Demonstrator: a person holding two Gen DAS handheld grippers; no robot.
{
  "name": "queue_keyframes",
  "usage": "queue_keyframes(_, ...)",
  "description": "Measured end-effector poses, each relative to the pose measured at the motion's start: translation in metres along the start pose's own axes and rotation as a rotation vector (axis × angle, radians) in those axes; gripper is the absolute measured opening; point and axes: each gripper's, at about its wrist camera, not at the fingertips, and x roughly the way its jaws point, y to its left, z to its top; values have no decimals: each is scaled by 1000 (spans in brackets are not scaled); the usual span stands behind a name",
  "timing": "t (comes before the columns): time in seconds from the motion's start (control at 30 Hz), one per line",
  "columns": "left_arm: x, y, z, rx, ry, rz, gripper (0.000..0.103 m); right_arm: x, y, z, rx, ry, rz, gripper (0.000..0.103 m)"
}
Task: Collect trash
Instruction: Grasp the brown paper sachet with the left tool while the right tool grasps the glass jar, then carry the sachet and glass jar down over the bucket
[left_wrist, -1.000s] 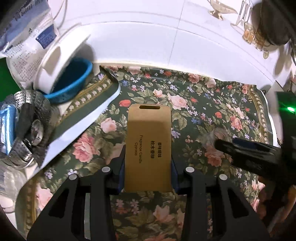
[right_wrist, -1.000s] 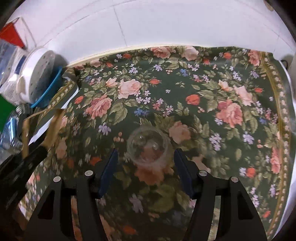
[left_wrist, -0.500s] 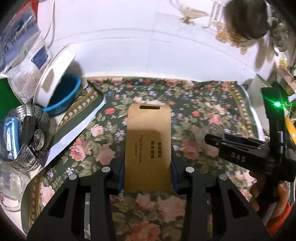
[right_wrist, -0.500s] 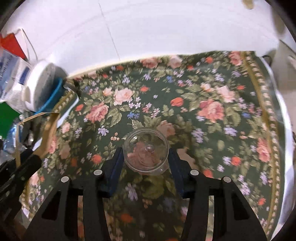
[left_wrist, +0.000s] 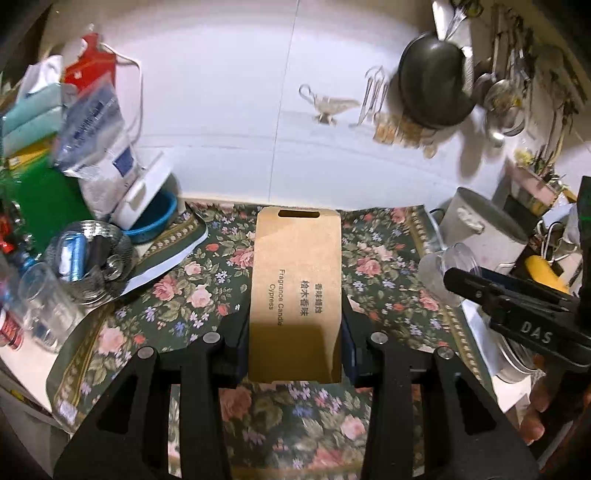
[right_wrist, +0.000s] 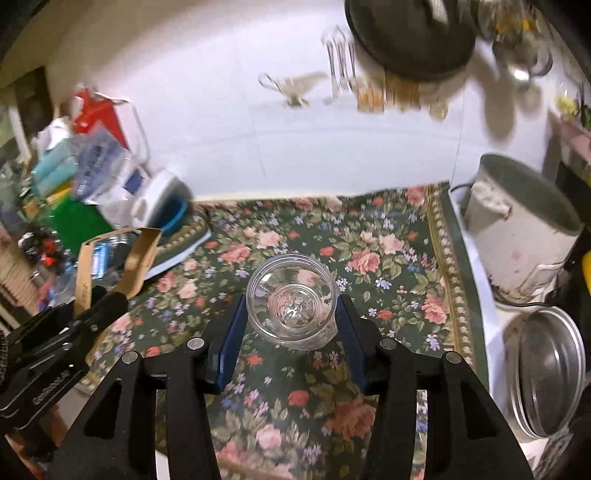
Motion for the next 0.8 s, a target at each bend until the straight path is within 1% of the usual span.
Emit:
queue_keyframes(0.17,-40,0,-14,17,-22,-3,39,-43,20,-15,-11,-54,22,45)
queue_keyframes(0.3,-66,14,-31,40,-23,-24,39,-67,46,-35,1,-75,14,45)
queue_keyframes(0.43,-93,39,-54,72,-19,-71,39,-80,75,-64,30,-78,-19,45)
queue_keyframes(0.5,-108,51,-67,94,-11,-88,39,-86,95,-82,49,-75,-49,45)
queue_keyframes(0.57,-122,62,-79,111,5,-100,39,-92,111,-101,74,-72,-61,45)
queue_keyframes(0.8,-170,96,-130,178,64,-130,39,-107,152,-159,145,-13,-81,45)
